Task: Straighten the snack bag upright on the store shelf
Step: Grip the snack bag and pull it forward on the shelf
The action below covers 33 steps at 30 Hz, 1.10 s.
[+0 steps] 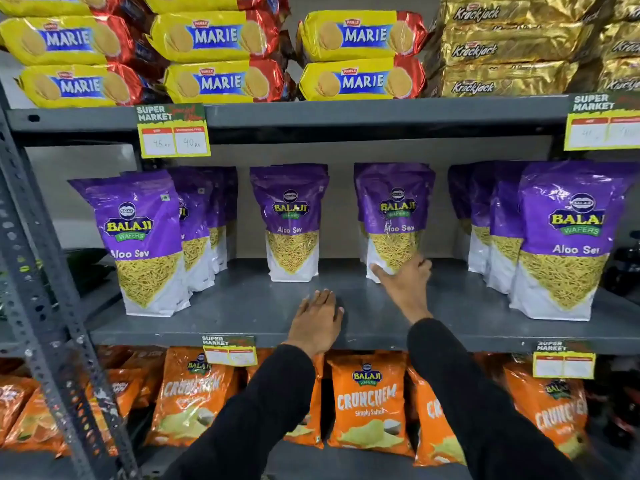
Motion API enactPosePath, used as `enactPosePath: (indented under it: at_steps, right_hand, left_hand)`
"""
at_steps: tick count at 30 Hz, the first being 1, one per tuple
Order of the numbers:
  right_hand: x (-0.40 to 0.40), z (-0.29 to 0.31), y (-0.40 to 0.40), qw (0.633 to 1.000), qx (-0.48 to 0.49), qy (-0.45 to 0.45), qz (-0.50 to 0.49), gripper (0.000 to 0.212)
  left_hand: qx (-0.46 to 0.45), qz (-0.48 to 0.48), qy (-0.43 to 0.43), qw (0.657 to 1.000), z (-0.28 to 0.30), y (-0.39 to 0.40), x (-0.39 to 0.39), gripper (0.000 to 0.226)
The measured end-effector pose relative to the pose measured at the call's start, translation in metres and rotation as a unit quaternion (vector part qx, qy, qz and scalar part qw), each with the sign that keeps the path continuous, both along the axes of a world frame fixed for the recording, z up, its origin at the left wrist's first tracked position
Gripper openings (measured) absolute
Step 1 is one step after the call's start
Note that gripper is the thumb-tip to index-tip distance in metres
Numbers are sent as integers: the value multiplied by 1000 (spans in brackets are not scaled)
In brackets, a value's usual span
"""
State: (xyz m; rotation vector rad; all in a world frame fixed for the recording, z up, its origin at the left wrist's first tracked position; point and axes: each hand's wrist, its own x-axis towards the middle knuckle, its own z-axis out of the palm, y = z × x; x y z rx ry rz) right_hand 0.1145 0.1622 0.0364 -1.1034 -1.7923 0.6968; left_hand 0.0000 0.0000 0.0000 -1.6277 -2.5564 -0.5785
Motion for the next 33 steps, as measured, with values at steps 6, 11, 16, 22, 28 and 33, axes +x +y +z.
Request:
enactPosePath:
  at_steps: [6,11,16,22,28,33]
  right_hand:
    - [-24,8,35,995,-60,-49,-64,134]
    - [-34,5,57,996,-57,-16,-62,150]
    - [-39,1,62,998,-41,11,-51,144]
    - [-42,1,57,998,-28,12,-60,138]
    - [-38,-2,41,996,-15,28,-79,135]
    - [-28,-3,22,996,-10,24,-84,132]
  left_hand:
    - [-104,-29,1,994,4,18,-23,68]
    - [-118,-21,-8,993,4,28,-36,72]
    - [-117,-28,-9,993,-1,31,-38,70]
    - [-113,-33,5,993,-4,33,-42,71]
    - [-110,-35,4,993,-4,32,-40,70]
    - [-112,-35,7,993,0,31,-37,68]
